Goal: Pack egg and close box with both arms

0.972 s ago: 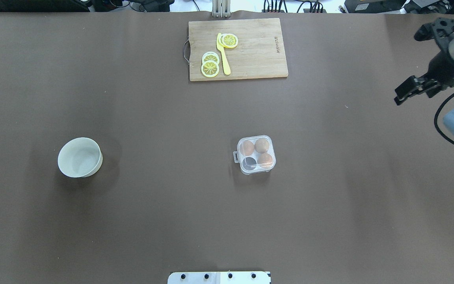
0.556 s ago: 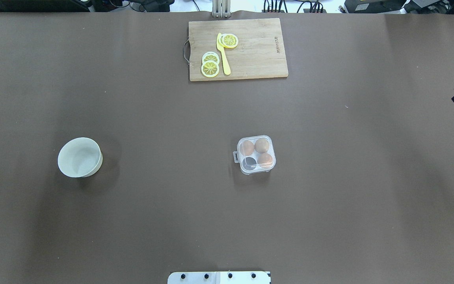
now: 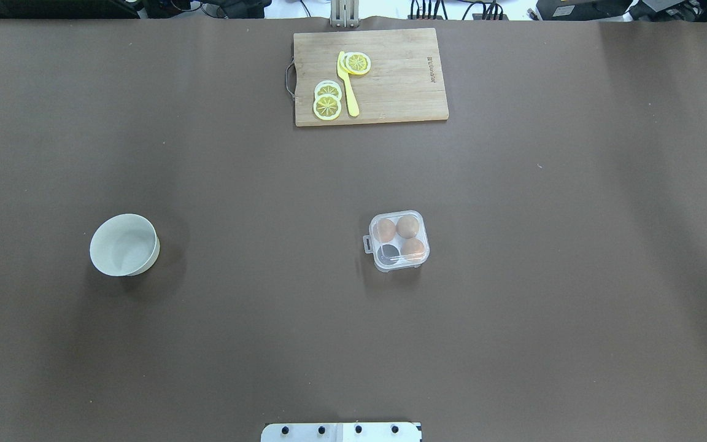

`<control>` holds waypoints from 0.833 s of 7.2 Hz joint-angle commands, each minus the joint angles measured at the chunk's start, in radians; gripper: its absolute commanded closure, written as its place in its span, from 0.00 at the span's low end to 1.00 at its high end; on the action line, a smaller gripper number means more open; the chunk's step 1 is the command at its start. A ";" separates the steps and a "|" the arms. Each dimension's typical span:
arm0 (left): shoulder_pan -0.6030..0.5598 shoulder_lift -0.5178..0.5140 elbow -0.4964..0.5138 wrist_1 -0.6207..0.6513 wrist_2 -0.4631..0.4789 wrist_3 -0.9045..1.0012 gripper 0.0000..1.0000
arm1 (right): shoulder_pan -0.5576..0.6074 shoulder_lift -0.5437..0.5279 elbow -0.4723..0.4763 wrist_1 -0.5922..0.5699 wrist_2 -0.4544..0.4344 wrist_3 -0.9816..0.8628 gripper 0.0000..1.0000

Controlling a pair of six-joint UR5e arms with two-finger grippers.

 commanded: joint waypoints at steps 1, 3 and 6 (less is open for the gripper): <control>0.032 -0.013 -0.031 -0.004 -0.002 0.000 0.02 | 0.044 -0.069 -0.015 -0.004 0.025 -0.033 0.00; 0.055 -0.004 -0.033 -0.026 -0.002 -0.004 0.02 | 0.047 -0.070 -0.015 -0.004 0.024 -0.031 0.00; 0.062 0.003 -0.033 -0.027 -0.003 -0.003 0.02 | 0.047 -0.070 -0.018 -0.004 0.019 -0.019 0.00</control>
